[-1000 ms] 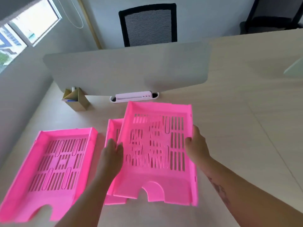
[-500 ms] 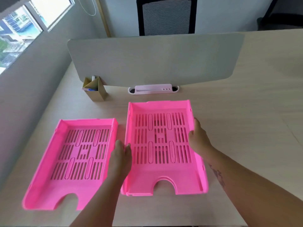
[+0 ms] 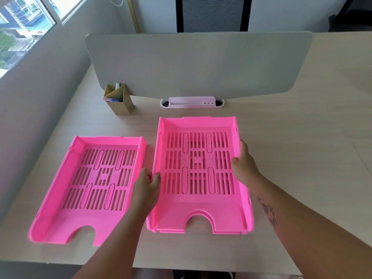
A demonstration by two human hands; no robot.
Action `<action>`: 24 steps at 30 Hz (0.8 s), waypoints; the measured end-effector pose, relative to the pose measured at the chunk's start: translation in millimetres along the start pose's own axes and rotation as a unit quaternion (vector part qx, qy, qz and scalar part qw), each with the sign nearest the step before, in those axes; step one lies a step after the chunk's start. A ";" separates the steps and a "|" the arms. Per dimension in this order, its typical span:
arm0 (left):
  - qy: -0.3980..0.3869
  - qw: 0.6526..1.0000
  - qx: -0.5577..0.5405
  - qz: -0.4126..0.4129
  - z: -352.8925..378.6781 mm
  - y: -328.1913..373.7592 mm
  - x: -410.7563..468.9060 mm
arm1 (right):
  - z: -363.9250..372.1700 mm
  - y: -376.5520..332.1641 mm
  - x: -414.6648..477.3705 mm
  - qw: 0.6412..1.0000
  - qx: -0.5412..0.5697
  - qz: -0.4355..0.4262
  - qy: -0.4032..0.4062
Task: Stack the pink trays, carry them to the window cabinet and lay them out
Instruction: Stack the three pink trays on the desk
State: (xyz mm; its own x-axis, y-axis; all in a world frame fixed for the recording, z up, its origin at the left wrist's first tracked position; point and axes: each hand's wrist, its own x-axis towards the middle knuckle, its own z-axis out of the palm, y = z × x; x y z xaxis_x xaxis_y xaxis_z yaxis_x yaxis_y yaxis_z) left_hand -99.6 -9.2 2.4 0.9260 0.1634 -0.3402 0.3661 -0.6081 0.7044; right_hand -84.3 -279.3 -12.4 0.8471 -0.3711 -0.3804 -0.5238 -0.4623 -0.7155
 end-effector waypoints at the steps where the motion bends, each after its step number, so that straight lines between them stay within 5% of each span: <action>1: -0.007 1.000 -0.008 -0.007 -1.2 -3.0 -1.2 | 1.2 2.3 -2.1 1.000 0.006 0.000 0.001; 6: -0.016 0.999 -0.039 -0.021 4.1 -5.0 -6.8 | 1.3 8.5 -9.5 1.000 0.026 -0.004 0.002; 12: -0.012 0.999 0.045 0.014 2.8 1.2 -10.6 | -7.3 12.2 -21.7 0.999 0.037 -0.016 -0.023; 24: 0.004 0.998 0.012 -0.060 11.8 -15.5 -29.6 | 2.6 36.5 -49.3 0.998 -0.028 -0.048 -0.008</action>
State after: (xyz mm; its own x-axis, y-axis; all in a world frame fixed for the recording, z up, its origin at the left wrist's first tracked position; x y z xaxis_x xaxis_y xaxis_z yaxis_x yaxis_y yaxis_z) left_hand -133.8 -13.8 -5.8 0.8764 0.2431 -0.4158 0.4725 -0.6016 0.6441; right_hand -144.9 -275.8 -21.4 0.8947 -0.3105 -0.3209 -0.4439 -0.5397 -0.7153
